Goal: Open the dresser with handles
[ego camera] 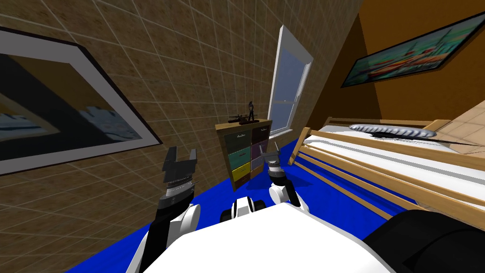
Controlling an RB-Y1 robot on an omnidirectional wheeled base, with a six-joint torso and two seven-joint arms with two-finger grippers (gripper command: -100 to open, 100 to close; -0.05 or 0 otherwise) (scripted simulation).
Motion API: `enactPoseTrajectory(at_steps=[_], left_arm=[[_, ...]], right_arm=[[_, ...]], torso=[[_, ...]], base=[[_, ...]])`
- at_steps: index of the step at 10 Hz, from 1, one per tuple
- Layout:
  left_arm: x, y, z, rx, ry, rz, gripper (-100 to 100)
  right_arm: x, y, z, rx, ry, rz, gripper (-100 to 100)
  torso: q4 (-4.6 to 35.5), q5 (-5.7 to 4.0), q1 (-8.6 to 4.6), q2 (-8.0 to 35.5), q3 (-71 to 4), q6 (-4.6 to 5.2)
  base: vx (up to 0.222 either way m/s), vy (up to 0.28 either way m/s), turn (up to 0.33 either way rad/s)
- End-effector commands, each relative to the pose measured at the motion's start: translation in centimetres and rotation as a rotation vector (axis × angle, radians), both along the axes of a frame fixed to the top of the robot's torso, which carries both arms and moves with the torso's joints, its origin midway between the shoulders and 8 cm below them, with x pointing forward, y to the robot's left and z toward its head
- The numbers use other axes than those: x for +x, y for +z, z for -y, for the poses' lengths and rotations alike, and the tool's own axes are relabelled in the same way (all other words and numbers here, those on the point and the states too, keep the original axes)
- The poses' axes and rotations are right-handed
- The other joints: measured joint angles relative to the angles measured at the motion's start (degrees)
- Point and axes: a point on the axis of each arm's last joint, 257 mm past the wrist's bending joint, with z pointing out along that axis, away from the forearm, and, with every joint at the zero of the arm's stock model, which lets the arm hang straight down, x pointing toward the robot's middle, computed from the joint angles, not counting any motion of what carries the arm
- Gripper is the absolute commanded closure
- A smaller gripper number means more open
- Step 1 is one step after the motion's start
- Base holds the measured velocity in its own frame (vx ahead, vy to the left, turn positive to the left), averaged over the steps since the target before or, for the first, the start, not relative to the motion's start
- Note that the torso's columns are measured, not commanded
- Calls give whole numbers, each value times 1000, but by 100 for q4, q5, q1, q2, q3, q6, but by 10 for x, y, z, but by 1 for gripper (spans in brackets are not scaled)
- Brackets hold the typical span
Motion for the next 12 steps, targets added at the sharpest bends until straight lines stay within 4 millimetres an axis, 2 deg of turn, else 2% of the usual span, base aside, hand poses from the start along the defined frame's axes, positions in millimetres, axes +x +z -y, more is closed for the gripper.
enactPoseTrajectory(at_steps=[1, 2, 3, 5, 6, 8, 9, 11, 12], left_arm=[[0, 0, 0, 0, 0, 0, 0], [0, 0, 0, 0, 0, 0, 0], [0, 0, 0, 0, 0, 0, 0], [0, 0, 0, 0, 0, 0, 0], [0, 0, 0, 0, 0, 0, 0], [0, 0, 0, 0, 0, 0, 0], [0, 0, 0, 0, 0, 0, 0], [0, 0, 0, 0, 0, 0, 0], [0, 0, 0, 0, 0, 0, 0]], right_arm=[[3, -8, -3, 97, 74, -2, -100], [3, -8, -3, 106, 83, -2, -100], [7, -16, -5, 174, 128, -6, -100], [7, -16, -5, 203, 155, -4, -100], [11, -25, -8, 270, 198, -9, -100], [11, -25, -8, 301, 227, -7, -100], [14, -34, -10, 367, 268, -14, -100], [14, -34, -10, 399, 297, -11, -100], [18, -44, -13, 464, 336, -19, -100]], torso=[[-1, 0, 2, -3, -1, -2], [-1, 0, 1, -3, -2, 0], [0, 0, 0, -1, -1, 0], [-1, 0, 1, -3, -2, 0], [0, 0, -1, 1, 1, 0], [-1, 0, 1, -2, -1, 0], [0, 0, 0, 0, 0, 0], [-1, 0, 1, -2, -2, 0], [0, 0, 0, 0, 0, 0]], base=[[17, 5, 38], [11, 4, -8], [21, 9, 63], [14, 5, 22], [15, 5, 61], [13, 3, 25], [14, 5, 73], [12, 5, 21], [14, 6, 72]])
